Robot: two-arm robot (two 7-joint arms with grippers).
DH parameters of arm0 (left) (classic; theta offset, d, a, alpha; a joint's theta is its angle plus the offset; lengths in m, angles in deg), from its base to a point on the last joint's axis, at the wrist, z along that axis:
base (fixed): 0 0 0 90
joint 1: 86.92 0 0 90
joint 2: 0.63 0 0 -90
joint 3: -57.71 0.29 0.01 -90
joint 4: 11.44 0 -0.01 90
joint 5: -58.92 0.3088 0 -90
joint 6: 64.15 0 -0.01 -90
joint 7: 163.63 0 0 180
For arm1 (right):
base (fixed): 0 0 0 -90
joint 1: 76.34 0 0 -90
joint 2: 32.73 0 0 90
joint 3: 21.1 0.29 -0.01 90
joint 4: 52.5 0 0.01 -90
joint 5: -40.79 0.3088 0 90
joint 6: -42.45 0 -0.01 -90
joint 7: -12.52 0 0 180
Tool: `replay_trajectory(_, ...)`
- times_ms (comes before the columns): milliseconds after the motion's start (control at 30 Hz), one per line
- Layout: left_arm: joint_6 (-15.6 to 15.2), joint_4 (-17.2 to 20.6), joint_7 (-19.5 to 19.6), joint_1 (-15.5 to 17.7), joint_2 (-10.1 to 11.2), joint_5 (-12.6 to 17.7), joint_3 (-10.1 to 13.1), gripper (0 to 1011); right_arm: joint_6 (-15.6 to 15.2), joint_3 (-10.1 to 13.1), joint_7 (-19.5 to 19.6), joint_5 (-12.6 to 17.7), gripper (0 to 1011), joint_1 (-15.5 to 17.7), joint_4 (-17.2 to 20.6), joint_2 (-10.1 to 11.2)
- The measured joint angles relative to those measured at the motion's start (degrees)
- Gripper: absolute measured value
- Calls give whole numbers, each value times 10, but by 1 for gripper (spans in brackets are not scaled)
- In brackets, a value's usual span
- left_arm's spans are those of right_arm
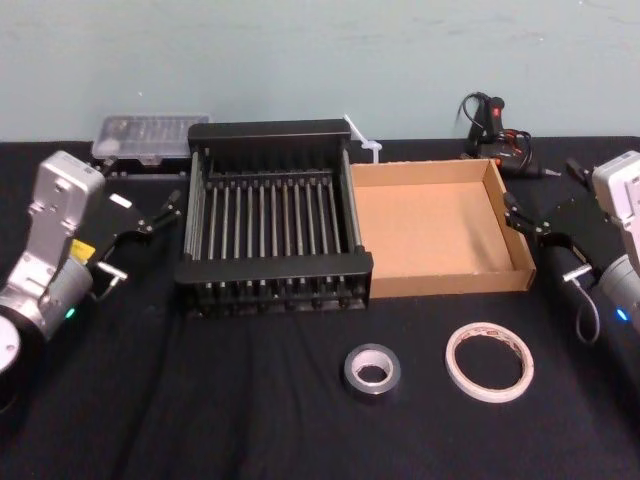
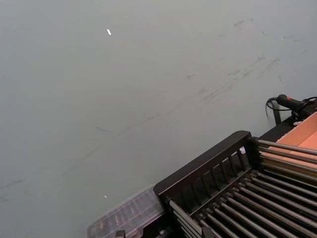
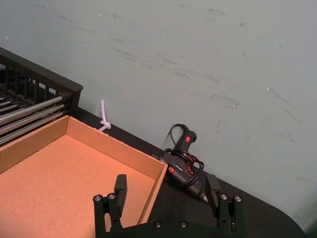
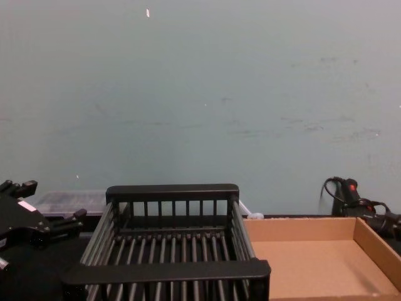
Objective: Pick up the white tape and place it into the black box , Pick up the silver tape and place it into the brown box.
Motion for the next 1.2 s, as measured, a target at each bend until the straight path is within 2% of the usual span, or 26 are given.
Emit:
replay_trajectory(167, 0, 0, 0, 0, 0, 0, 0, 1001, 0, 0, 0, 0, 1002, 0, 0, 0)
replay_trajectory(367, 0, 0, 0, 0, 0, 0, 0, 1001, -6, 12, -10, 2, 1002, 11, 14, 2)
replay_trajectory(600, 0, 0, 0, 0, 0, 0, 0, 1001, -24, 32, -31, 24, 1002, 32, 45, 11)
replay_trajectory(933, 0, 0, 0, 0, 0, 0, 0, 1002, -75, 74, -63, 74, 1002, 81, 111, 38)
replay_trajectory(1200, 0, 0, 0, 0, 0, 0, 0, 1001, -111, 110, -81, 105, 1002, 136, 166, 65)
